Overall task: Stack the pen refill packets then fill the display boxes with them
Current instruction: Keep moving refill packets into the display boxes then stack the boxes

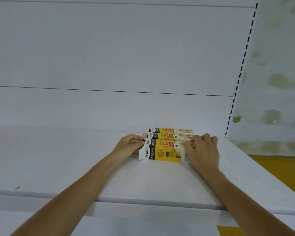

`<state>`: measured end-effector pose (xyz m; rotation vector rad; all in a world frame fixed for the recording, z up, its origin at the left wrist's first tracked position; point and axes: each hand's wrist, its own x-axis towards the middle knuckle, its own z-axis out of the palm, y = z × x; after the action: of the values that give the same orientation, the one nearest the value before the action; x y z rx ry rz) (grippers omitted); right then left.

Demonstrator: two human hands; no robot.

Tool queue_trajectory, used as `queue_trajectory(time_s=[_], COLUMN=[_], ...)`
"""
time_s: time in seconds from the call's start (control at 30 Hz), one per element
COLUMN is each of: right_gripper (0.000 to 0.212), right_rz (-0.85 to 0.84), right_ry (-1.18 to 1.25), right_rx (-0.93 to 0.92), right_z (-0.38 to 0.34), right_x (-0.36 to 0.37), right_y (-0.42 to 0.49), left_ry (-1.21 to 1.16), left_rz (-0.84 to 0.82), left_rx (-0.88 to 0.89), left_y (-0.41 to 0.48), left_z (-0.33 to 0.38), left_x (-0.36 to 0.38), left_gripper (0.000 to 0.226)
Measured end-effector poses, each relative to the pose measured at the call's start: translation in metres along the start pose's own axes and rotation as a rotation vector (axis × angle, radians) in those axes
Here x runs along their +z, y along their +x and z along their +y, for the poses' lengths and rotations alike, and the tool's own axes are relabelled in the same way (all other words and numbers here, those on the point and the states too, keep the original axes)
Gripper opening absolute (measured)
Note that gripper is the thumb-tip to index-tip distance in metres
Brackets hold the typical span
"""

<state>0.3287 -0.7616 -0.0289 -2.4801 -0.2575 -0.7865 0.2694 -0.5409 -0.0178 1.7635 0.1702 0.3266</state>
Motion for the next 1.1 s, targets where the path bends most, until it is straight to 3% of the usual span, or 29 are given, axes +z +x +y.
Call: queue_trajectory(time_s=[0.1,0.3,0.43,0.5,0.57,0.67,0.77,0.87,0.97,1.1], right_gripper=[0.03,0.038,0.077,0.087,0.079,0.063,0.046,0.043,0.046,0.061], right_rz=[0.035,-0.062,-0.238,-0.288,-0.28,-0.211,-0.138,-0.253,-0.358,-0.321], right_ry=[0.03,0.098,0.066,0.15,0.254,0.277,0.511,0.868,0.856,0.806], right_rx=[-0.02,-0.084,-0.244,-0.285,-0.285,-0.269,-0.107,0.065,0.018,-0.029], right_z=[0.0,-0.004,-0.011,-0.014,-0.019,-0.032,-0.051,-0.075,-0.091,-0.085], right_x=[0.0,-0.003,-0.007,-0.008,-0.01,-0.01,-0.016,-0.019,-0.02,-0.035], right_y=[0.0,-0.001,-0.004,-0.005,-0.009,-0.011,-0.005,-0.002,-0.01,-0.01], left_ry=[0.036,0.242,0.181,0.093,0.022,-0.314,-0.589,-0.426,-0.219,-0.162], left_rz=[0.028,-0.032,0.322,0.454,0.611,0.777,0.656,0.249,0.015,-0.146], left_rx=[-0.007,-0.02,0.058,0.023,-0.075,-0.29,-0.185,0.125,0.285,0.279], left_y=[0.003,0.005,0.003,0.003,0.004,0.003,-0.003,-0.021,-0.022,-0.012], left_z=[-0.003,-0.01,-0.006,-0.001,0.008,0.023,0.025,0.036,0.053,0.059], left_x=[0.003,0.002,-0.002,-0.005,-0.01,-0.03,-0.038,-0.006,0.019,0.017], left_gripper=[0.006,0.036,0.022,0.017,0.023,0.042,0.037,0.031,0.035,0.025])
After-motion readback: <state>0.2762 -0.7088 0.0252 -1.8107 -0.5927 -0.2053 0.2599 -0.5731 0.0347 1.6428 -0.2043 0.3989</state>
